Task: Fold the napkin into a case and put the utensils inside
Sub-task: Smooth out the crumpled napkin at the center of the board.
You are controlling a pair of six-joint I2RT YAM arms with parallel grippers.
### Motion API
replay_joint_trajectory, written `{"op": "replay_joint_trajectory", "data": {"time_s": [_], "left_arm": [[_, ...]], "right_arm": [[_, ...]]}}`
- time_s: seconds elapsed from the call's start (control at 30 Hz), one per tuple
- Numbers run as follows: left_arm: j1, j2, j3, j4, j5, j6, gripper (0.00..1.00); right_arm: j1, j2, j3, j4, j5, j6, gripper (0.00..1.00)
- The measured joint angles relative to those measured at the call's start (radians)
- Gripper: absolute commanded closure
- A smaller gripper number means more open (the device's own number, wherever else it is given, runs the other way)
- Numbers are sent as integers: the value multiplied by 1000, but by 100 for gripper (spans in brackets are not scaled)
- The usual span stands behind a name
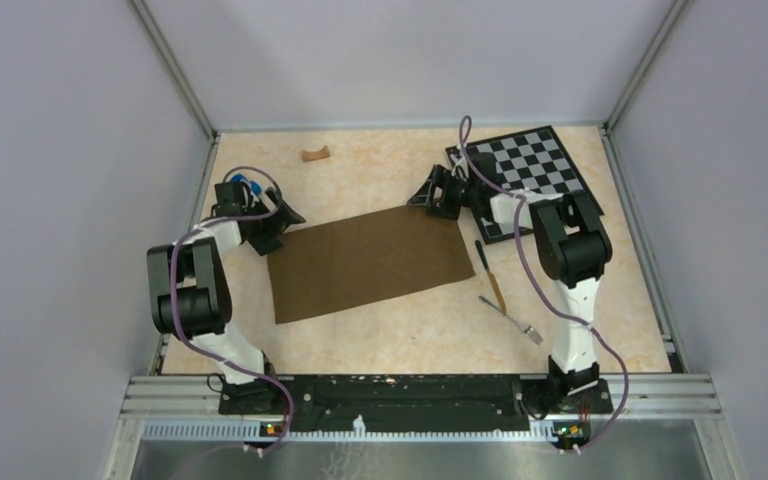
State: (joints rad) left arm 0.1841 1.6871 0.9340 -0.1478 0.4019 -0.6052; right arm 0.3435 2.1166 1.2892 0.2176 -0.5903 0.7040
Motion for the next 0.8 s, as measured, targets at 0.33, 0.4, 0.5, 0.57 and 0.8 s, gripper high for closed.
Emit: {"op": "replay_joint_trajectory", "data": {"time_s": [0.33, 0.4, 0.5, 0.57, 0.8], "left_arm": [[5, -23, 45, -89, 5, 87, 1], [5, -34, 69, -101, 23, 89, 1], [5, -34, 107, -99, 27, 93, 1], [6, -25, 119, -100, 19, 99, 1], [49, 85, 132, -115, -19, 117, 1]], "right_arm": [[32, -35, 16, -62, 21, -43, 20], [58, -39, 26, -56, 10, -32, 20], [82, -32, 47, -40, -18, -7, 20], [88, -14, 71, -23, -32, 5, 20], [28, 49, 82, 6, -32, 14, 20]]}}
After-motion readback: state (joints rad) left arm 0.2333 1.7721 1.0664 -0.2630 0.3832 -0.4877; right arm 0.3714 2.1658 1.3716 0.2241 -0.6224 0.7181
